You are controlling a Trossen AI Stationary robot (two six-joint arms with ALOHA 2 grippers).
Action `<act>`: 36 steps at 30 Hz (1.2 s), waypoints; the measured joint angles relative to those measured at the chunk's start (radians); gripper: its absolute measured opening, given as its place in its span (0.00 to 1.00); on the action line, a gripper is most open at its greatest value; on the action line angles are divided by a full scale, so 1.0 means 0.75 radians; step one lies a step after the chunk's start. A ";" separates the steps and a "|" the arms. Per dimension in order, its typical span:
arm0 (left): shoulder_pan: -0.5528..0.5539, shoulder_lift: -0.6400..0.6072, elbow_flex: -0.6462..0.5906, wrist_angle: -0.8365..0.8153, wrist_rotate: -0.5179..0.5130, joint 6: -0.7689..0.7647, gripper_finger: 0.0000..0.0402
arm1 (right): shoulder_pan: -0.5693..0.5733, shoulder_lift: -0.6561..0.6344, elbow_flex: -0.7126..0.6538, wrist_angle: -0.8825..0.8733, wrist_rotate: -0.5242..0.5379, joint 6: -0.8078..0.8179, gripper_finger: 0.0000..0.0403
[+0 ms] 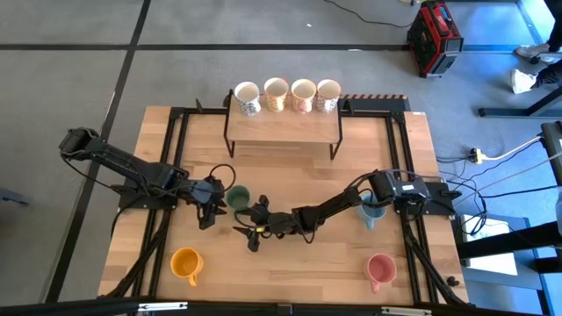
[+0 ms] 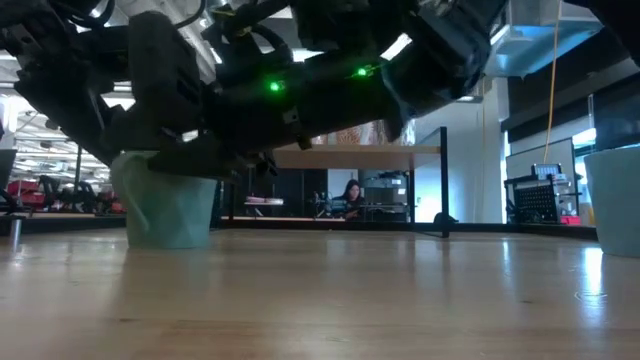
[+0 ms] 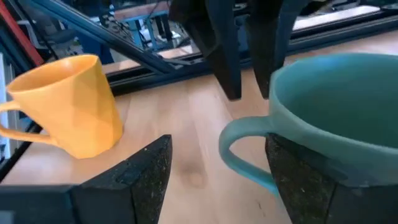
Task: Place coffee mugs
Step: Put the green mug on the shelf
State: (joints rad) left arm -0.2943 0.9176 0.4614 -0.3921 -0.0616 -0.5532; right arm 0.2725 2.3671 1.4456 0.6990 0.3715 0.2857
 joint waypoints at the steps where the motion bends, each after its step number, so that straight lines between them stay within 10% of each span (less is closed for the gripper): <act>1: 0.000 0.000 0.000 0.007 0.001 0.011 0.30 | -0.004 0.011 0.011 0.004 -0.006 -0.004 0.63; 36: -0.055 -0.005 -0.002 -0.075 0.085 -0.078 0.28 | -0.032 0.098 0.168 -0.156 -0.054 -0.002 0.63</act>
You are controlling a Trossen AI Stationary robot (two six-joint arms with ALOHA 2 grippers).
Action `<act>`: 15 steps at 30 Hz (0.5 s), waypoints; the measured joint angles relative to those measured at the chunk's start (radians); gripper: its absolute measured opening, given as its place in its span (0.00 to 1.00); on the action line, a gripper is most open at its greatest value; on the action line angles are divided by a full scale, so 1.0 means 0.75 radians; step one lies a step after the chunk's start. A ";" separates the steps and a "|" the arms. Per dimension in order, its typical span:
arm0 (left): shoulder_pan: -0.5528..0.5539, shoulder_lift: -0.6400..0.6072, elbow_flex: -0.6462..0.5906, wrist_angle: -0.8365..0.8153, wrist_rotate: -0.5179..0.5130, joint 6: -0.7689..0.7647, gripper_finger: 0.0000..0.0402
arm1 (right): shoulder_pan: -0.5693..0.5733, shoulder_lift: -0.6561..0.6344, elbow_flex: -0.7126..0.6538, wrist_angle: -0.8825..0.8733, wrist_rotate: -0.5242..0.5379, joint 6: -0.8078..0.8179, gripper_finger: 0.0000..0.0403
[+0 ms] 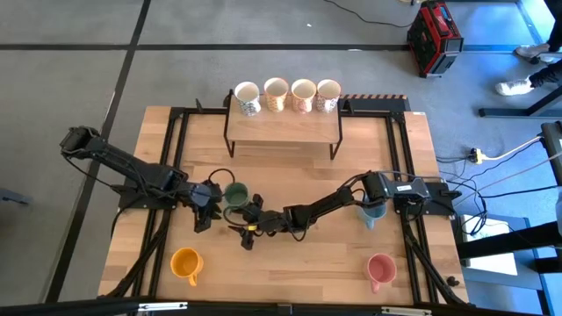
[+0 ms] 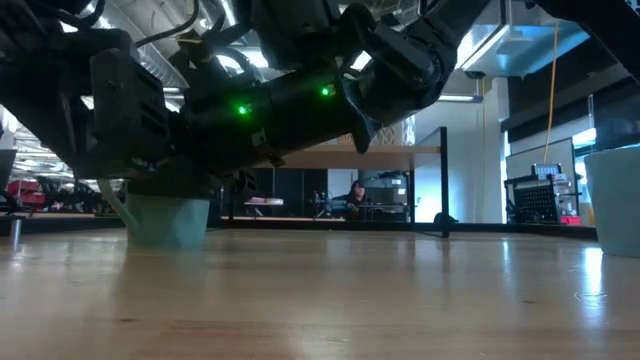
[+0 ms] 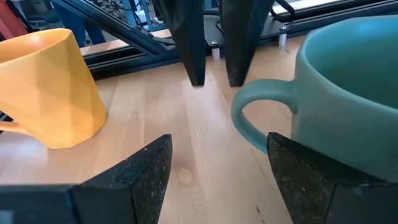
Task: Place coffee mugs
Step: Put the green mug on the shelf
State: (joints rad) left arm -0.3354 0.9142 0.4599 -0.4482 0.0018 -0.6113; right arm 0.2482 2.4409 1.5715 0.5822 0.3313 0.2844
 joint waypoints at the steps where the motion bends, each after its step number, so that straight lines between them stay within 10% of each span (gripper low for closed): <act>1: -0.001 0.015 -0.004 0.028 -0.012 0.020 0.28 | 0.000 0.000 0.000 0.000 0.000 0.000 0.63; 15: -0.001 0.214 -0.007 0.376 0.024 0.131 0.28 | 0.000 0.000 0.000 -0.001 0.015 0.003 0.63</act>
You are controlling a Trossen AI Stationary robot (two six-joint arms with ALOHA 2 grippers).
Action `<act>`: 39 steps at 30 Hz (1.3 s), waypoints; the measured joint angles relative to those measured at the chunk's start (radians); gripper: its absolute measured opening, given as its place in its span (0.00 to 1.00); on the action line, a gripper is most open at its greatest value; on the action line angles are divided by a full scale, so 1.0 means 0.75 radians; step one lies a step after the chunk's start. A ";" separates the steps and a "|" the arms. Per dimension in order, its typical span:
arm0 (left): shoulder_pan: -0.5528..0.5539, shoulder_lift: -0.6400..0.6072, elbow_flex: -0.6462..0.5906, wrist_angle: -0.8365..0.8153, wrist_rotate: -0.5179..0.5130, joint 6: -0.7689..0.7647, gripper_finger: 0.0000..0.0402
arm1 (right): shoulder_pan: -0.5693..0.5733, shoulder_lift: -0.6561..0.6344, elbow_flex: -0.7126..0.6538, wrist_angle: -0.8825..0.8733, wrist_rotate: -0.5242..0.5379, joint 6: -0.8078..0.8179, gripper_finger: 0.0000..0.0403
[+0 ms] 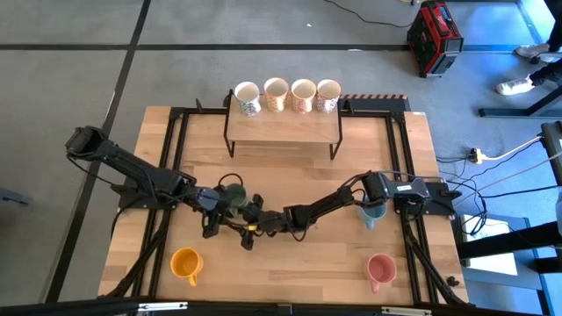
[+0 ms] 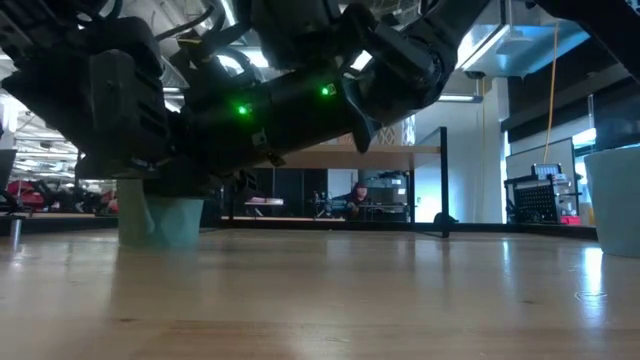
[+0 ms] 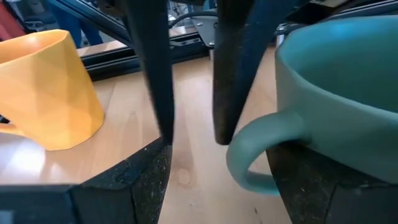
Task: Place coffee mugs
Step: Put the green mug on the shelf
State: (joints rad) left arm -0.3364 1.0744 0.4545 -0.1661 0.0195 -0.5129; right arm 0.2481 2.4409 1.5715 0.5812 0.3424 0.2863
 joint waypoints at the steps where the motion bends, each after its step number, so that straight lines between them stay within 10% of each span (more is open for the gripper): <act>1: 0.000 0.000 0.000 0.000 -0.004 0.000 0.28 | -0.001 0.000 0.000 0.002 -0.016 0.000 0.62; 15: 0.000 -0.005 0.001 -0.012 0.057 -0.034 0.28 | -0.011 -0.005 0.000 0.019 -0.124 -0.035 0.05; 29: -0.044 -0.162 0.447 -0.582 0.015 -0.011 0.28 | 0.010 -0.246 -0.047 -0.178 -0.179 -0.112 0.04; 39: -0.043 -0.328 0.588 -0.637 -0.134 -0.009 0.28 | 0.000 -0.790 -0.525 -0.164 -0.101 -0.129 0.04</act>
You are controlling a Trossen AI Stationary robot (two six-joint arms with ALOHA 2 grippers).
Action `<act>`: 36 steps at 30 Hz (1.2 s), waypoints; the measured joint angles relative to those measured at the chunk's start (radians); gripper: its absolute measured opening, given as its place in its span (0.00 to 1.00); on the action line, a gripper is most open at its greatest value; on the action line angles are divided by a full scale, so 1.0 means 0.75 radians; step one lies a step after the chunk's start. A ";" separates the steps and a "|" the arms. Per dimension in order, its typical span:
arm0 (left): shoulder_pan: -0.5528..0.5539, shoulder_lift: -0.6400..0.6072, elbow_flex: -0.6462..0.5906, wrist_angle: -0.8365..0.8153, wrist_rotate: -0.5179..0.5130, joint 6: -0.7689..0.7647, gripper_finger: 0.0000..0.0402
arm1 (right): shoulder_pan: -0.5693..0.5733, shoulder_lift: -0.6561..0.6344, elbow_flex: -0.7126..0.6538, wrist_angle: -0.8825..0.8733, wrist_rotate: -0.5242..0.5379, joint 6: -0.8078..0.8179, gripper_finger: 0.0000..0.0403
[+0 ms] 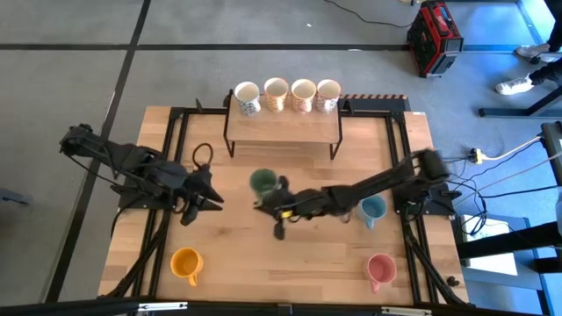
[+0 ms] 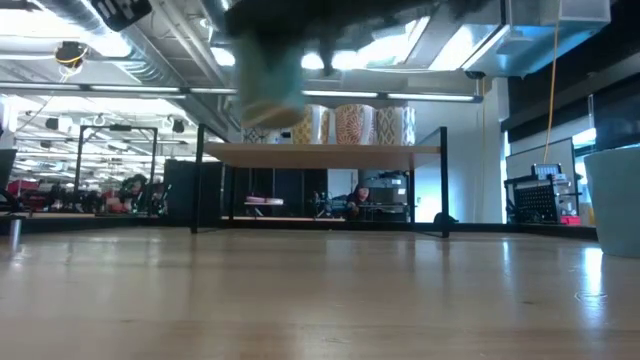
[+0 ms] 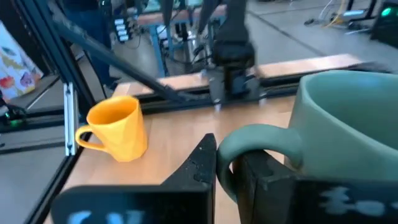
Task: Place coffee mugs
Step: Put the green mug on the shelf
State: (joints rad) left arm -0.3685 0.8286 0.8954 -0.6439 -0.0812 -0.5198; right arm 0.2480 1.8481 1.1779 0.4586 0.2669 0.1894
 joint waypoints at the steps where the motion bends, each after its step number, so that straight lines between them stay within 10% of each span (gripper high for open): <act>1: 0.003 -0.008 0.000 0.001 -0.024 0.000 0.28 | -0.002 -0.065 -0.050 -0.004 0.003 0.000 0.04; 16: 0.098 -0.006 0.000 0.026 -0.481 0.023 0.28 | -0.426 -0.864 -0.472 -0.339 -0.326 -0.185 0.04; 36: 0.267 -0.005 0.000 0.180 -0.615 0.177 0.28 | -0.940 -0.920 -0.691 -0.246 -0.803 -0.231 0.04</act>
State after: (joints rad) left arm -0.1685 0.8246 0.8955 -0.5086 -0.5423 -0.3873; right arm -0.4569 1.1584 0.6598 0.2744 -0.3354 0.0165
